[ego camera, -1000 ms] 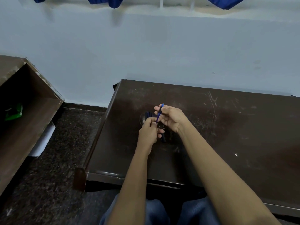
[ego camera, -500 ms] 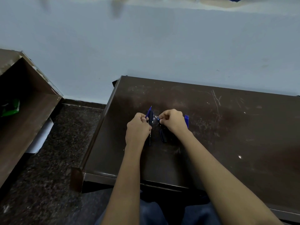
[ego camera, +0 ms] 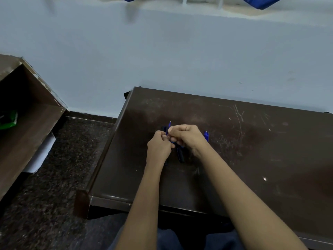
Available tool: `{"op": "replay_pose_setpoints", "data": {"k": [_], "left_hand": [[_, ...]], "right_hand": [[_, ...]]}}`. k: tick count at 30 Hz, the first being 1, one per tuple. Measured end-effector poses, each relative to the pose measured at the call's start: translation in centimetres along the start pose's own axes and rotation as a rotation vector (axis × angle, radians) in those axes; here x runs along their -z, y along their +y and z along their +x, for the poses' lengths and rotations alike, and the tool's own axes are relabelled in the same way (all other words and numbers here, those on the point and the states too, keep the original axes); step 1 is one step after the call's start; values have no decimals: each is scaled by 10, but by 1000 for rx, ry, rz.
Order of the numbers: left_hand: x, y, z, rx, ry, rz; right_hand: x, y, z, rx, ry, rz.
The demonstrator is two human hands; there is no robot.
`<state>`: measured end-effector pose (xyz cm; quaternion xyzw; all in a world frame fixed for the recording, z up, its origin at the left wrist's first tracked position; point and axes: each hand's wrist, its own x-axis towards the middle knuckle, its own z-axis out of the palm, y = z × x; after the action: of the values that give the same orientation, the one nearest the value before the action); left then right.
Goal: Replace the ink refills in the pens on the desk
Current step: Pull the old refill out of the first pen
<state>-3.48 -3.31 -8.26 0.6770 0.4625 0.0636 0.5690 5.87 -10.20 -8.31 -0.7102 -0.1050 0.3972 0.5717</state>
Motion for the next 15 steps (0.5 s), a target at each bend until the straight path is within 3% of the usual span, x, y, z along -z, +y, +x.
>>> {"op": "replay_pose_setpoints", "data": {"k": [7,11,13,15], "left_hand": [[-4,6,-1,-59,-48,41],[-4,8,-2,-68,0,0],[-2,10,-3,-81,21,14],[-1,12,-4,-89,38,35]], "right_hand": [[-9,-10,12,-220,51,341],[2,-38,45,-125,130,439],[6,-52,56,-3,134,286],[8,-54,69,151,165,-158]]}}
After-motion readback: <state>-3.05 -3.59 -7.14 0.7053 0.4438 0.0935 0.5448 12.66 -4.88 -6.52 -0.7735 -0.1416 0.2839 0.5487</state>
